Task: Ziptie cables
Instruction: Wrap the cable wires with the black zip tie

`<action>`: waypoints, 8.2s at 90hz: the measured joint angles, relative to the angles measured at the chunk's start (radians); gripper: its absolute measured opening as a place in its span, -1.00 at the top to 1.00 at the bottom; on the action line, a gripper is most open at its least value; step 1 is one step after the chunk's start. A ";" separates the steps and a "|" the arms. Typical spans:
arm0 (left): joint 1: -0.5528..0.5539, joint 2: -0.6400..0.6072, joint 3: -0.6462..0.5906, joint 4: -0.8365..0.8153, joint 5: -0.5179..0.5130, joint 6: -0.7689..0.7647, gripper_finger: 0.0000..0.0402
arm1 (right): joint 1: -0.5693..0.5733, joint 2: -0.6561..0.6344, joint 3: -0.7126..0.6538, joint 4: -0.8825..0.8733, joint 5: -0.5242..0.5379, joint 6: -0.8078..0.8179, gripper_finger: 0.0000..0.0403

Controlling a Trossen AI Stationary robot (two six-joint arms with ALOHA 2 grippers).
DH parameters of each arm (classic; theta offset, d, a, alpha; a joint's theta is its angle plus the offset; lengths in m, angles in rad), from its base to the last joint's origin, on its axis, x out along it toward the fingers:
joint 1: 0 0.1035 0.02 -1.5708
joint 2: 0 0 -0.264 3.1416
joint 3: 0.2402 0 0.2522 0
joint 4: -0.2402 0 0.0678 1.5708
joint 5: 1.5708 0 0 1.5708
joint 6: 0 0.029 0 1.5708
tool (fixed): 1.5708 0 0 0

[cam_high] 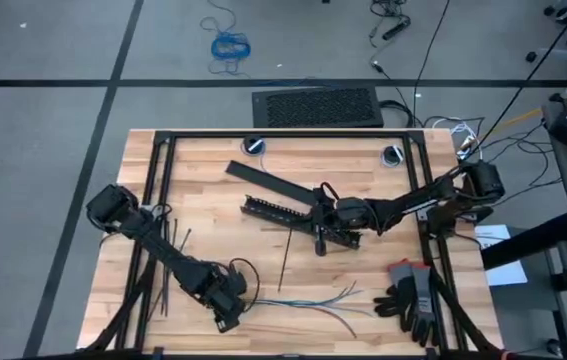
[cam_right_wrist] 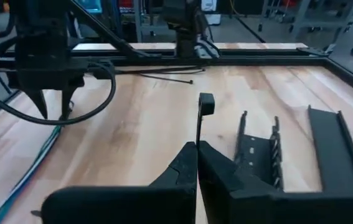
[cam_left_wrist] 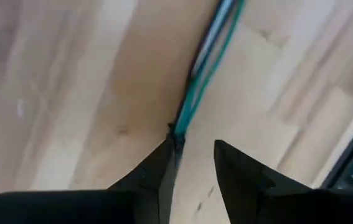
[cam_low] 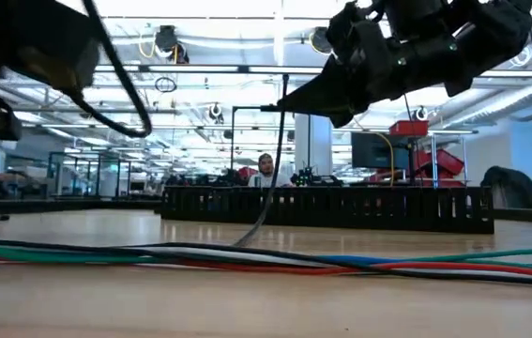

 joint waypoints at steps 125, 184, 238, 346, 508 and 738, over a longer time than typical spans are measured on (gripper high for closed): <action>-0.011 0.119 0.238 -0.420 -0.470 0.168 0.95 | -0.022 0.186 0.060 0.288 0.072 0.070 1.00; 0.008 0.119 0.163 -0.246 -0.559 0.141 0.14 | 0.060 0.257 0.183 0.072 -0.082 0.138 1.00; 0.040 0.116 0.030 0.137 -0.976 0.281 0.07 | 0.072 0.257 0.183 0.033 -0.138 0.063 1.00; 0.218 0.035 -0.508 1.586 -0.666 0.801 0.09 | 0.070 0.257 0.182 0.022 -0.192 0.071 1.00; 0.183 0.076 -0.433 1.354 -0.920 0.409 1.00 | 0.498 0.251 0.182 -0.104 0.309 0.142 0.75; 0.052 0.479 0.205 1.035 -0.824 0.365 1.00 | 0.896 0.684 0.695 -0.468 0.545 0.086 0.27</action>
